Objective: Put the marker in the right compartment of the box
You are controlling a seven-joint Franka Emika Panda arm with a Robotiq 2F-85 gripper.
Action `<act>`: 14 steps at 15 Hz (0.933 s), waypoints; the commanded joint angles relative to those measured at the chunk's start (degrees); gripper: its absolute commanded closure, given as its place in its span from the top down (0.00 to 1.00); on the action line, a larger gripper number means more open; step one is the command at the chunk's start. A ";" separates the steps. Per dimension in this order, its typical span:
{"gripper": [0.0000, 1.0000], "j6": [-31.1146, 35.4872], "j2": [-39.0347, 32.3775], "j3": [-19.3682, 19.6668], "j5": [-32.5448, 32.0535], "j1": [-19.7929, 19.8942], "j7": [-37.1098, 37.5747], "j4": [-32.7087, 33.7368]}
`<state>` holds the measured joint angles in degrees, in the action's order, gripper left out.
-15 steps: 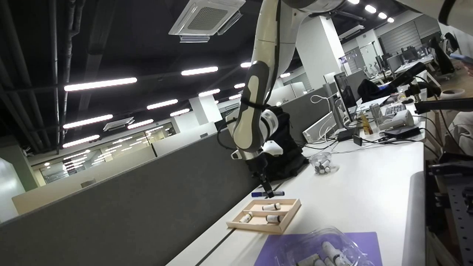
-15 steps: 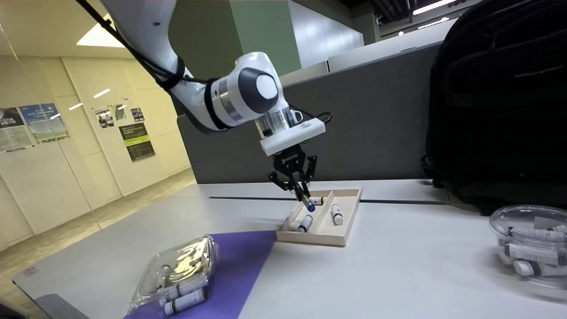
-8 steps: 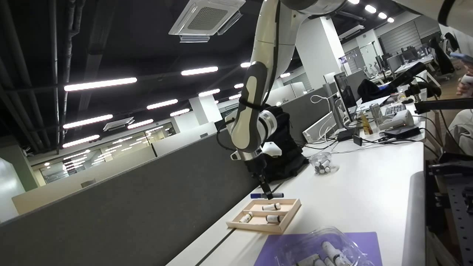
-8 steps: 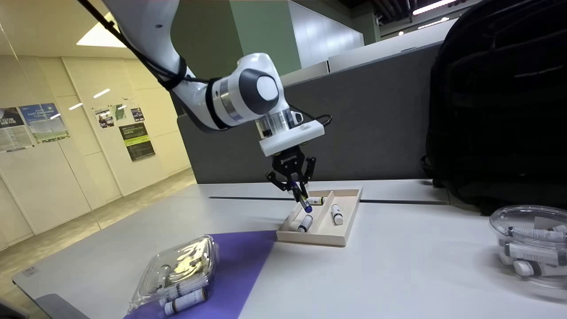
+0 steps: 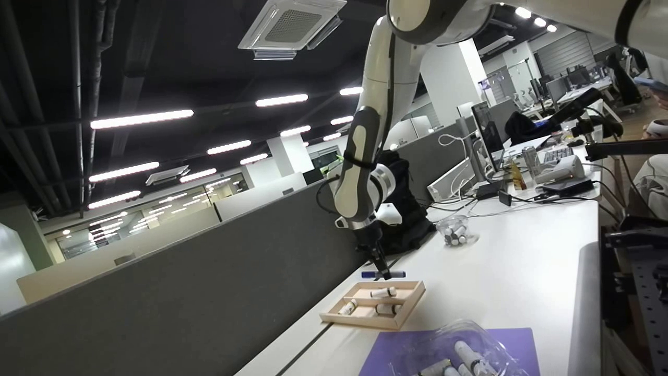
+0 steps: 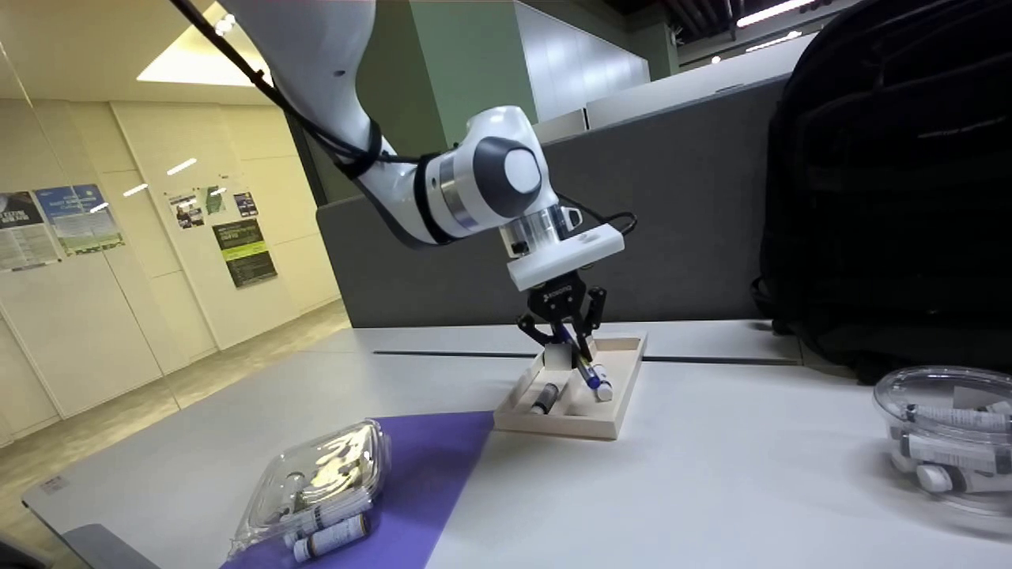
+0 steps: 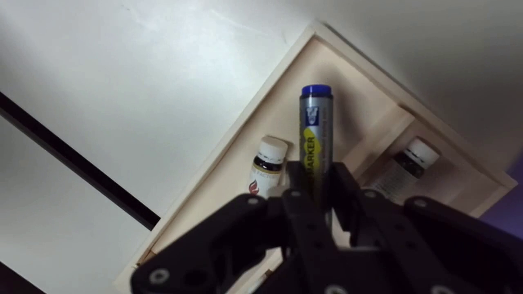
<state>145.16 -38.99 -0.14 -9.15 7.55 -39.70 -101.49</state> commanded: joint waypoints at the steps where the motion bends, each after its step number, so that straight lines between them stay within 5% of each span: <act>1: 0.05 -0.40 -4.53 0.05 -1.04 -0.16 2.10 5.56; 6: 0.05 -1.00 -7.89 0.08 -1.56 -0.78 2.27 8.37; 7: 0.39 -1.00 -8.16 0.14 -1.67 -0.91 2.30 8.58; 14: 0.87 0.72 -5.14 -1.11 -2.27 -1.27 1.31 5.86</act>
<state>145.57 -46.31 -0.63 -10.18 6.48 -39.63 -94.53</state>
